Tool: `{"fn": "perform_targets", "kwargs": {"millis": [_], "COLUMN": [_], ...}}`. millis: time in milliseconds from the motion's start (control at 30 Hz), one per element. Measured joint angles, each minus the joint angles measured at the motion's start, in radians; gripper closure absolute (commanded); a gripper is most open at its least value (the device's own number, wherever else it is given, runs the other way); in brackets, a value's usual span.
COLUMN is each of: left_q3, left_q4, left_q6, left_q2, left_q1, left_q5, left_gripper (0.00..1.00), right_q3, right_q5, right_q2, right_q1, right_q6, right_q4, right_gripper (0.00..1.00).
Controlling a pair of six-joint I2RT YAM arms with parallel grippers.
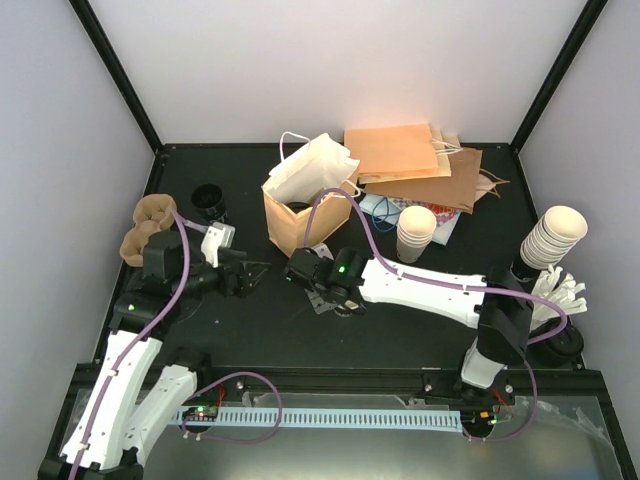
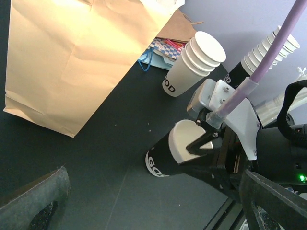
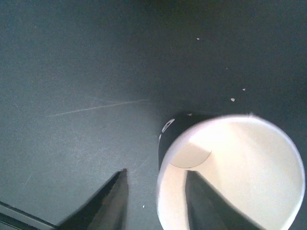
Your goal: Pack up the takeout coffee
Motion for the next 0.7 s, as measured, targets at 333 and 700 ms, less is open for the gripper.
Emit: {"fn": "perform_targets", "kwargs": {"millis": [333,700], "left_q3": [-0.009,-0.051], "left_q4": [0.000,0.026], "left_q6": [0.003,-0.028], "left_q2": [0.002,-0.003], "left_q1": [0.000,-0.120], "left_q5": [0.003,0.018], "left_gripper": [0.01,0.01], "right_q3": [0.037,0.012], "right_q5": [0.088,0.185], "right_q2": [0.000,-0.151], "right_q1": [0.000,-0.240], "right_q6": [0.034,0.175], "right_q4": [-0.061,-0.172], "right_gripper": [0.48,0.40]}}
